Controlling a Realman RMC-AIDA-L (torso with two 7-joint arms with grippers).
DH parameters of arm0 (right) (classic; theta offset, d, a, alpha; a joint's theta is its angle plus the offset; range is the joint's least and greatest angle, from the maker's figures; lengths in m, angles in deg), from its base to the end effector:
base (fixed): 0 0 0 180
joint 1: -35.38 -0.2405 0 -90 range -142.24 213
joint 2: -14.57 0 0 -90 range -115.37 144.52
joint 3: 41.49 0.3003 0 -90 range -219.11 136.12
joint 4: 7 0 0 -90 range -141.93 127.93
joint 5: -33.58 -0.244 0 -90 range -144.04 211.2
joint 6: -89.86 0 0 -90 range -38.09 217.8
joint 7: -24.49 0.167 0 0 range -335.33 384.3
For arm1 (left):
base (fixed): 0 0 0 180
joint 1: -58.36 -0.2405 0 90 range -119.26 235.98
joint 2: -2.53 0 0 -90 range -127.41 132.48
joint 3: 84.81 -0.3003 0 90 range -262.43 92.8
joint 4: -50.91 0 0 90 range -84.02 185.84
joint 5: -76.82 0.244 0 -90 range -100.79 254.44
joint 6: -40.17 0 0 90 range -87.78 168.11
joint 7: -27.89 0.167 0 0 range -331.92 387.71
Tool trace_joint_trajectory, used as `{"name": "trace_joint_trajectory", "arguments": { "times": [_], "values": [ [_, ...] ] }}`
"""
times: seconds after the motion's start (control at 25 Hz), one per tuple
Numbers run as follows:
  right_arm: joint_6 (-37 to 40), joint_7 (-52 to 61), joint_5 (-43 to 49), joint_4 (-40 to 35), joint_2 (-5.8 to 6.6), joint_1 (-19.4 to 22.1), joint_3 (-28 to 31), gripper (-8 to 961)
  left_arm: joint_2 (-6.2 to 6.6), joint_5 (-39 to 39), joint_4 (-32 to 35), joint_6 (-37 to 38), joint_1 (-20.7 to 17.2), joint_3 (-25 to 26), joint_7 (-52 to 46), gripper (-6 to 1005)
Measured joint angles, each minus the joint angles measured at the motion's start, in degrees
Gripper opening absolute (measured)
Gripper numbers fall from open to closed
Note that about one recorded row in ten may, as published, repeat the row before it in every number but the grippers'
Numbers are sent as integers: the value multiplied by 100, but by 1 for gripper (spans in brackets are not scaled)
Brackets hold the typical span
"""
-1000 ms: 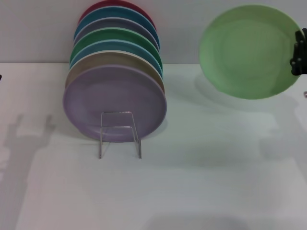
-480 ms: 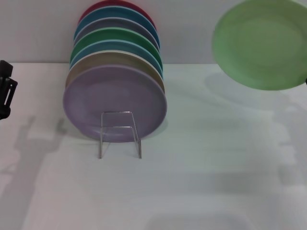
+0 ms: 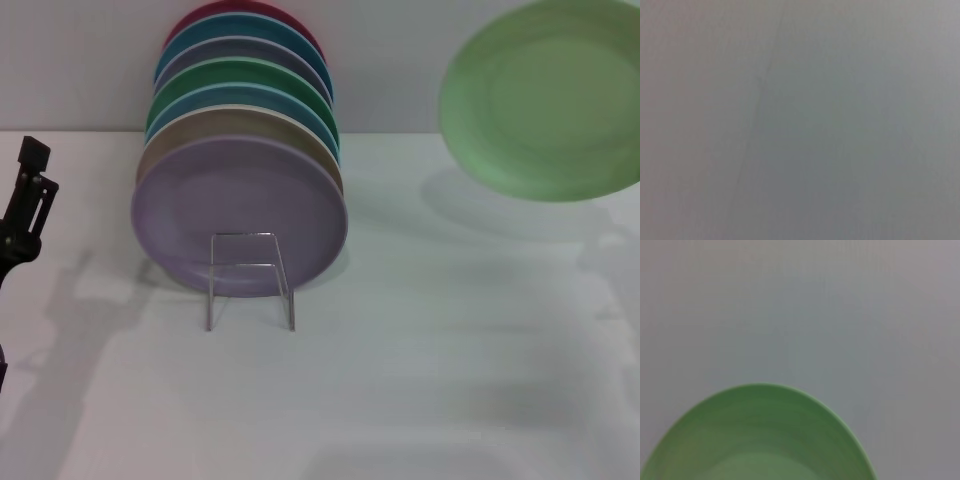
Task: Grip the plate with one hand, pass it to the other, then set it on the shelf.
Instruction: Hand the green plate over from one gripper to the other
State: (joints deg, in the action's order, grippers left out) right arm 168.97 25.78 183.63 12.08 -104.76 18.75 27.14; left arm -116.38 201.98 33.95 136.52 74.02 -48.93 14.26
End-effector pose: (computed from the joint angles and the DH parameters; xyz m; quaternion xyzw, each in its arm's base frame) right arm 0.3587 0.3563 -0.0162 -0.6318 0.1222 0.3665 0.6719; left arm -0.3346 0.3037 -0.0374 -0.6210 -0.1505 -0.5111 0.5749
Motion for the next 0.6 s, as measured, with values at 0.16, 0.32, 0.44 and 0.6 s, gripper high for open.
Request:
{"name": "trace_joint_trajectory", "arguments": {
  "times": [0.16, 0.32, 0.44, 0.6],
  "values": [
    [128, 230, -2, -104, -6, 34, -160, 23, 0, 0, 0, 52, -12, -125, 3, 801],
    [322, 450, 4, -264, -9, 81, -300, 22, 0, 0, 4, 75, -11, -253, 8, 801],
    [531, 543, 9, -407, -12, 121, -464, 22, 0, 0, 24, 79, 0, -361, 13, 801],
    [760, 565, 11, -486, -12, 214, -576, 23, 1, 0, 16, 115, -1, -488, 24, 801]
  ]
}}
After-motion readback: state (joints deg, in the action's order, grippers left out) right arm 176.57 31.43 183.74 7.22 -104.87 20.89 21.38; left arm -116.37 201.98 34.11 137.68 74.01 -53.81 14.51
